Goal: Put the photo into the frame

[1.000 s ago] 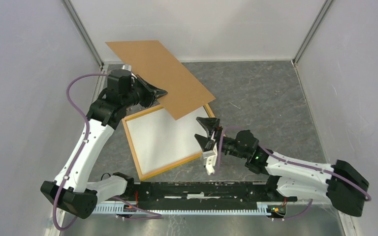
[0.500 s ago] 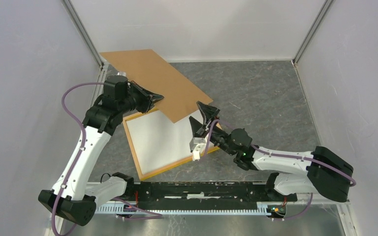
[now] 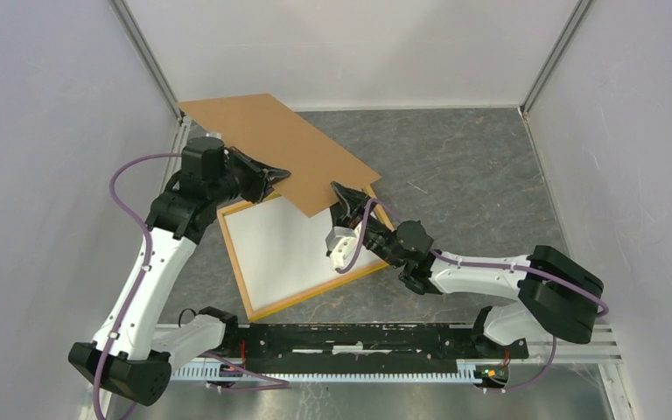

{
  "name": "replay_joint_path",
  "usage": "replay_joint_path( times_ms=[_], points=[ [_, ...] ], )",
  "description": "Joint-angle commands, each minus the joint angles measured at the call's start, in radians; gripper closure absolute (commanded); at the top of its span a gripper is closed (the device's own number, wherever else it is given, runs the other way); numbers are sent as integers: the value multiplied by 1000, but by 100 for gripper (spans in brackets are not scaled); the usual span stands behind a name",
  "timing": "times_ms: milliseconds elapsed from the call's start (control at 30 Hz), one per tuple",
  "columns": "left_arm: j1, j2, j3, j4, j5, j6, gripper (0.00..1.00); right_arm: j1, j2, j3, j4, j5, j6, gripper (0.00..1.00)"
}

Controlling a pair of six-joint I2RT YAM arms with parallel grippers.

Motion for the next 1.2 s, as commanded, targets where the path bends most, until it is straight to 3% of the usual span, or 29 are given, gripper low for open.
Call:
replay_joint_path(
  times_ms=[0,133,167,300,367,433,500,667,767,900,1033,1167],
  points=[
    [12,-38,20,140,22,-31,98,5,10,11,110,-35,63,68],
    [14,-40,27,147,30,-8,98,2,14,13,133,-31,73,99],
    [14,-43,28,152,22,6,94,2,7,11,142,-33,83,100],
    [17,-59,37,192,-4,102,55,-14,-35,11,128,-49,154,100],
    [18,-70,47,219,-12,173,30,-39,-59,4,118,-75,233,100],
    [18,-86,64,241,-32,265,11,-69,-88,-7,111,-77,318,100],
    [18,-99,97,233,-71,344,1,-111,-123,-27,114,-130,431,100],
    [18,-152,190,203,-184,542,0,-279,-208,-39,62,-188,907,100],
    [19,-190,215,205,-258,618,0,-401,-226,71,-218,-216,1231,100],
    [18,-219,225,211,-297,694,0,-588,-163,180,-342,-501,1593,100],
    [17,-225,211,218,-301,714,0,-713,-23,257,-236,-804,1941,100],
    [16,-228,183,237,-296,715,0,-763,126,333,-71,-978,2241,100]
  ],
)
